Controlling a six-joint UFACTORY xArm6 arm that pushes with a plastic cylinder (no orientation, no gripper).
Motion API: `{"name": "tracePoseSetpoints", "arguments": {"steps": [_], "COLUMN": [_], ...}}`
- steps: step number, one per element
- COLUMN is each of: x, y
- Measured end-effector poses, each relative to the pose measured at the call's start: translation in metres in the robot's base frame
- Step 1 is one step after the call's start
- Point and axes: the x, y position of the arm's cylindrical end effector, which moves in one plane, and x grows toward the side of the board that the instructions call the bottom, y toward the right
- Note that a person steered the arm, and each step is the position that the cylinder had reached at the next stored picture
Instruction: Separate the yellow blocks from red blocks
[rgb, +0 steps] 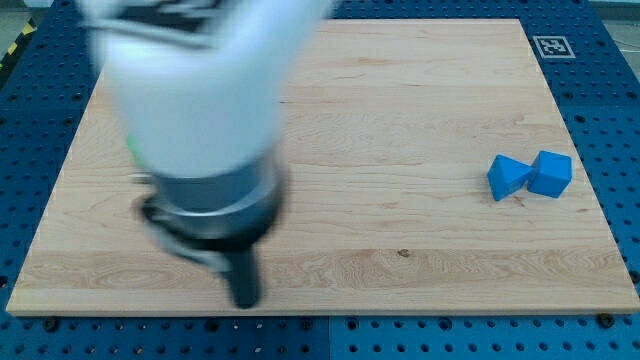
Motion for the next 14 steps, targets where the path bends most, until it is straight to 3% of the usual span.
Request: {"name": "tracePoseSetpoints", "arguments": {"steps": [1,2,3,6,9,10,12,14], "x": [-0.006,-0.046,-0.066,-0.066,-0.103,-0.103,-0.089,-0.093], "y": [-0.102,-0.163,-0.17,-0.1,-0.11,-0.069,0.066,-0.002]}}
